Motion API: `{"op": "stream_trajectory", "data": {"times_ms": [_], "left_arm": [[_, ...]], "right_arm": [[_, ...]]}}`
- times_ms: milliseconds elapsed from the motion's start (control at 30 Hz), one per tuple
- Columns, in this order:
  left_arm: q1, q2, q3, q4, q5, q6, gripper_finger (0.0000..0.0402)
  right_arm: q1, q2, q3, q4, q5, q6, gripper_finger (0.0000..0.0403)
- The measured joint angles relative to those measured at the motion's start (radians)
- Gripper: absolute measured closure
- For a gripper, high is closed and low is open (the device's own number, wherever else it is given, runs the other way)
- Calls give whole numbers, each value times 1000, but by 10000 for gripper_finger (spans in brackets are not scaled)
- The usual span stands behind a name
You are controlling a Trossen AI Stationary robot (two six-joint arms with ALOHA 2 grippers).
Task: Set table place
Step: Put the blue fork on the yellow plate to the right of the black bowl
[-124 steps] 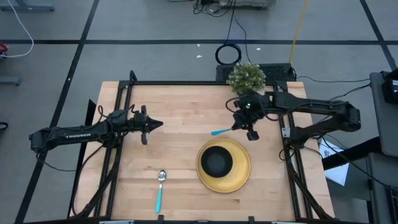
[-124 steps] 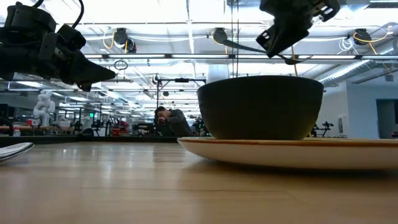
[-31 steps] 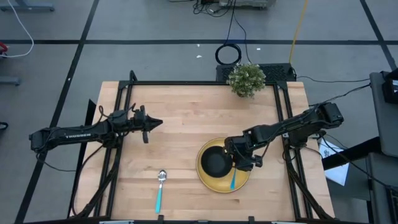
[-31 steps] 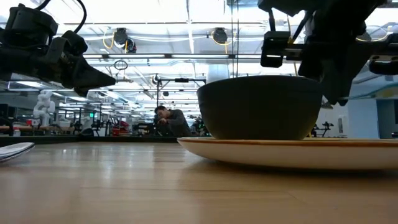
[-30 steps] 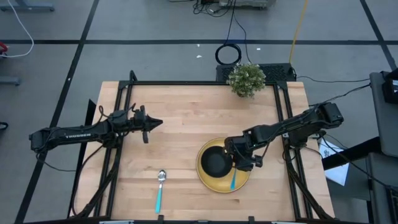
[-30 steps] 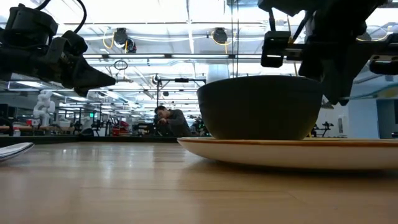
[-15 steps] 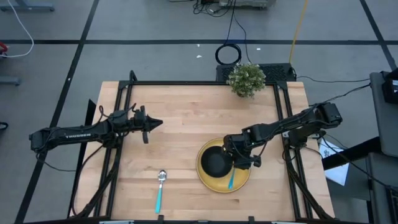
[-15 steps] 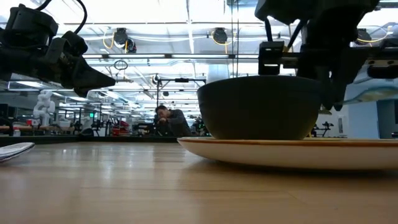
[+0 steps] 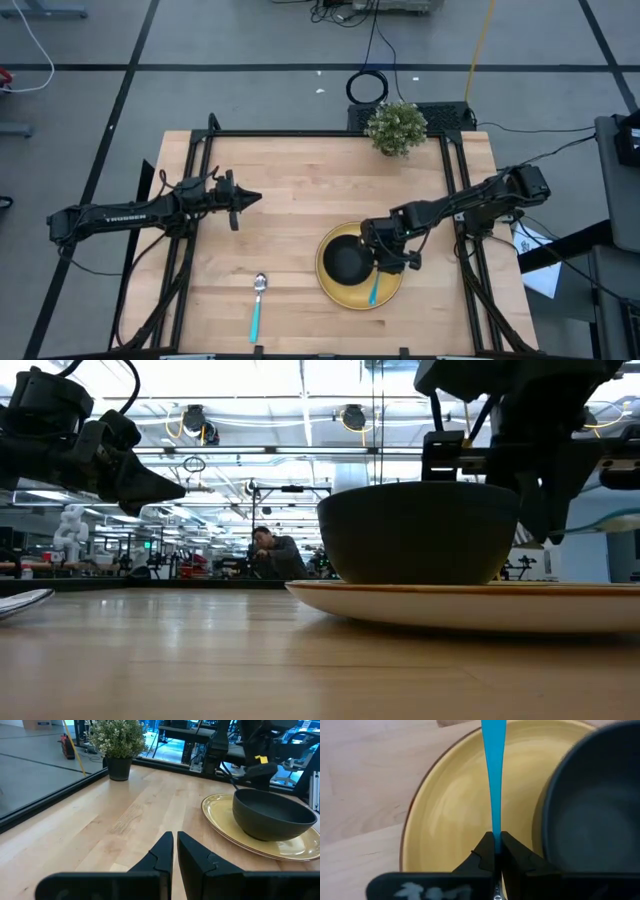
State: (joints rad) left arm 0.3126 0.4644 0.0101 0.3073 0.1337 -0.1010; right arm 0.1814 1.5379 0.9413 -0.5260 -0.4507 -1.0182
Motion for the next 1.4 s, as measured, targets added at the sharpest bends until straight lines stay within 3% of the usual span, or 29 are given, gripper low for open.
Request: {"op": "stream_trajectory", "data": {"times_ms": [800, 1400], "left_arm": [[0, 0, 0, 1, 0, -1, 373], [0, 0, 0, 2, -1, 0, 373]], "right_arm": [[-8, 14, -57, 120, -2, -13, 402], [-14, 31, -74, 94, 1, 11, 401]]}}
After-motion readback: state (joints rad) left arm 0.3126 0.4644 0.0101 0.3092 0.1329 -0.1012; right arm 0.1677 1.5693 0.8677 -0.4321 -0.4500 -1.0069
